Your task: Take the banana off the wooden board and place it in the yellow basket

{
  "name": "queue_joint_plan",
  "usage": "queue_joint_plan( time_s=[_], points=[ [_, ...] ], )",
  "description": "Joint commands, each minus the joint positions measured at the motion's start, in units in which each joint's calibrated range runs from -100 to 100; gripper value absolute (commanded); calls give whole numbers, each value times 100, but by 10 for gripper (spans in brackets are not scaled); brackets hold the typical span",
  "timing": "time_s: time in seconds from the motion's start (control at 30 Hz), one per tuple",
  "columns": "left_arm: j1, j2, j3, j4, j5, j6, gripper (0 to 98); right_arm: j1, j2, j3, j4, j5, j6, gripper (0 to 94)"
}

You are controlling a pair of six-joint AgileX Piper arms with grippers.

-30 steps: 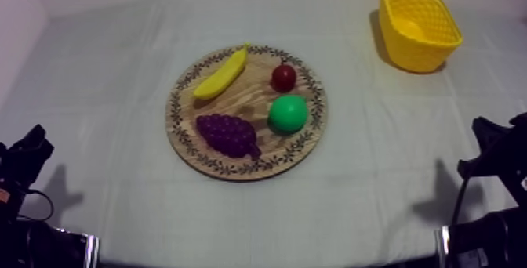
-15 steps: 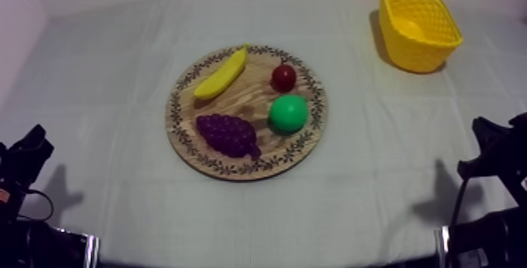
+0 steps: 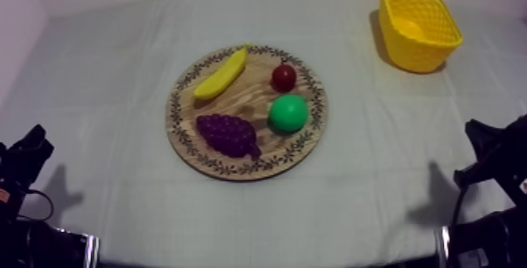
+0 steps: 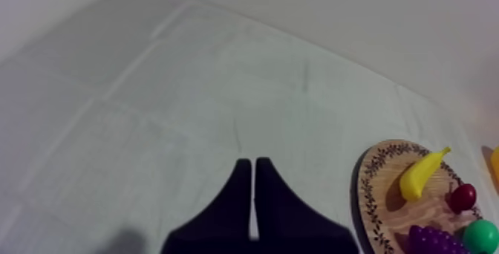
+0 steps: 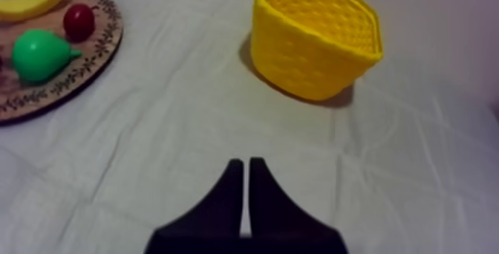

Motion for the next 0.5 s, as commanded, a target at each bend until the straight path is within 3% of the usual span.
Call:
queue_joint_plan(
  time_s=[0.0, 0.17, 0.3, 0.47],
  points=[
    [-2, -5, -1, -3, 0, 0, 1, -6, -1, 2, 13, -49, -392, 6],
    [-2, -5, -1, -3, 0, -2, 1, 35, -1, 9, 187, -75, -357, 6],
    [-2, -5, -1, -3, 0, 0, 1, -41, -7, -93, 413, 271, -362, 6],
    [-2, -5, -1, -3, 0, 0, 1, -117, 380, -723, 356, 538, -200, 6]
  ],
)
